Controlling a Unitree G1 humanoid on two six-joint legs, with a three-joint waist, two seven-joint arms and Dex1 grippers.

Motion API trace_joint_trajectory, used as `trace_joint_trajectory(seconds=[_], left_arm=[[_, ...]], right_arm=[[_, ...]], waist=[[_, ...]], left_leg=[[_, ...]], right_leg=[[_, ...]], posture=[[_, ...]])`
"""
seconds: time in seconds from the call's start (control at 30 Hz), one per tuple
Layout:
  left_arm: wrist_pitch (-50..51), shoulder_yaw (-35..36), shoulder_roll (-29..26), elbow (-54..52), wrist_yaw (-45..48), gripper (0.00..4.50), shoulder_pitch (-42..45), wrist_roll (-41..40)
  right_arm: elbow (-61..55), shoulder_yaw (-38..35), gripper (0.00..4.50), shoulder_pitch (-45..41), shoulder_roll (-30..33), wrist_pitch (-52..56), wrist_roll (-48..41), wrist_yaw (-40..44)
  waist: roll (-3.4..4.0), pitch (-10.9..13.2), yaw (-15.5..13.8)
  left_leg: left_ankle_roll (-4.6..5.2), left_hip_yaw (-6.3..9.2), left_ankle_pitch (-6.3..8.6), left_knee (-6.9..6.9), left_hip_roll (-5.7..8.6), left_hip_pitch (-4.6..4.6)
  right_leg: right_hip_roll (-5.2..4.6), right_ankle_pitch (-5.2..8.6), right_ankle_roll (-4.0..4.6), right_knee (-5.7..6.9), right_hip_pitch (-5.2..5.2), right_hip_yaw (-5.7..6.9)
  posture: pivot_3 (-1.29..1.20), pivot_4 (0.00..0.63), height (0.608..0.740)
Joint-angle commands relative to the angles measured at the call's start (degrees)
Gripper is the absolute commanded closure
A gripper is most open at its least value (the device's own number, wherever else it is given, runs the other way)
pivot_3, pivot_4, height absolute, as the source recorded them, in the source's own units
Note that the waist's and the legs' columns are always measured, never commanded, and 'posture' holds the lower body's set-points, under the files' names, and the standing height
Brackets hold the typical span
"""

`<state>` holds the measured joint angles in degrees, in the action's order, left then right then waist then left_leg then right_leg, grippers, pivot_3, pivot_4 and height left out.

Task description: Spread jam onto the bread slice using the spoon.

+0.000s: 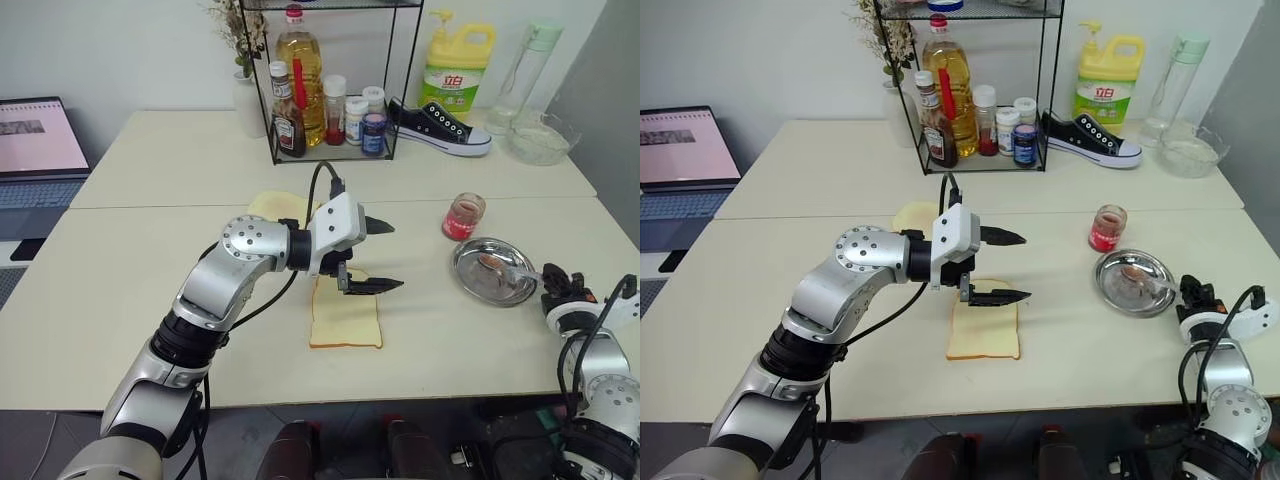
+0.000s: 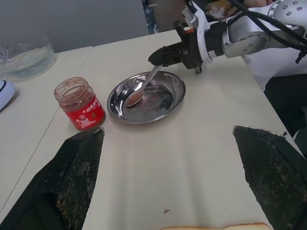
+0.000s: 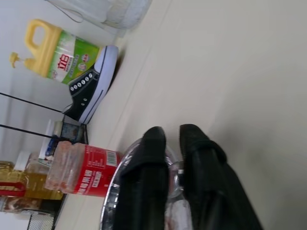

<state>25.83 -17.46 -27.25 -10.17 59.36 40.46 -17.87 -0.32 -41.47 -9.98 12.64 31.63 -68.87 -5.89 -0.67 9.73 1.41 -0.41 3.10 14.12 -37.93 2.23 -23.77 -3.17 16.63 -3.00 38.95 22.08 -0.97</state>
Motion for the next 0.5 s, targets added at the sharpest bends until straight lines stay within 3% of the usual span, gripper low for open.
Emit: trace_joint_trajectory(seconds=[0.03, 0.33, 0.5], left_arm=[[-1.0, 1.6, 0.3, -0.8, -0.1, 0.0, 0.7, -0.4], [-1.3, 2.4, -0.8, 0.0, 0.6, 0.0, 1.2, -0.3], [-2.2, 2.6, -1.5, 1.3, 1.7, 0.0, 1.5, 0.0]], right_arm=[[-0.3, -0.8, 4.44, 0.9, 0.3, -0.8, -0.3, -0.5], [-3.7, 3.1, 4.44, -0.4, 6.5, 2.9, 1.0, 2.3], [-4.2, 5.0, 4.44, -2.6, 18.1, 12.6, -2.1, 6.3]], waist=[[0.0, 0.0, 0.0], [0.03, 0.0, 0.1], [0.07, 0.0, 0.2]], left_leg=[[0.0, 0.01, 0.0, 0.0, 0.0, 0.0], [0.0, -0.02, 0.0, 0.02, 0.0, 0.0], [0.0, -0.05, 0.0, 0.02, 0.0, -0.02]], right_leg=[[0.0, 0.0, 0.0, 0.0, 0.01, 0.0], [0.0, 0.0, 0.0, 0.01, 0.03, -0.01], [0.0, 0.0, 0.0, 0.01, 0.07, -0.02]], posture=[[0.0, 0.15, 0.74], [0.0, 0.15, 0.74], [0.0, 0.15, 0.74]])
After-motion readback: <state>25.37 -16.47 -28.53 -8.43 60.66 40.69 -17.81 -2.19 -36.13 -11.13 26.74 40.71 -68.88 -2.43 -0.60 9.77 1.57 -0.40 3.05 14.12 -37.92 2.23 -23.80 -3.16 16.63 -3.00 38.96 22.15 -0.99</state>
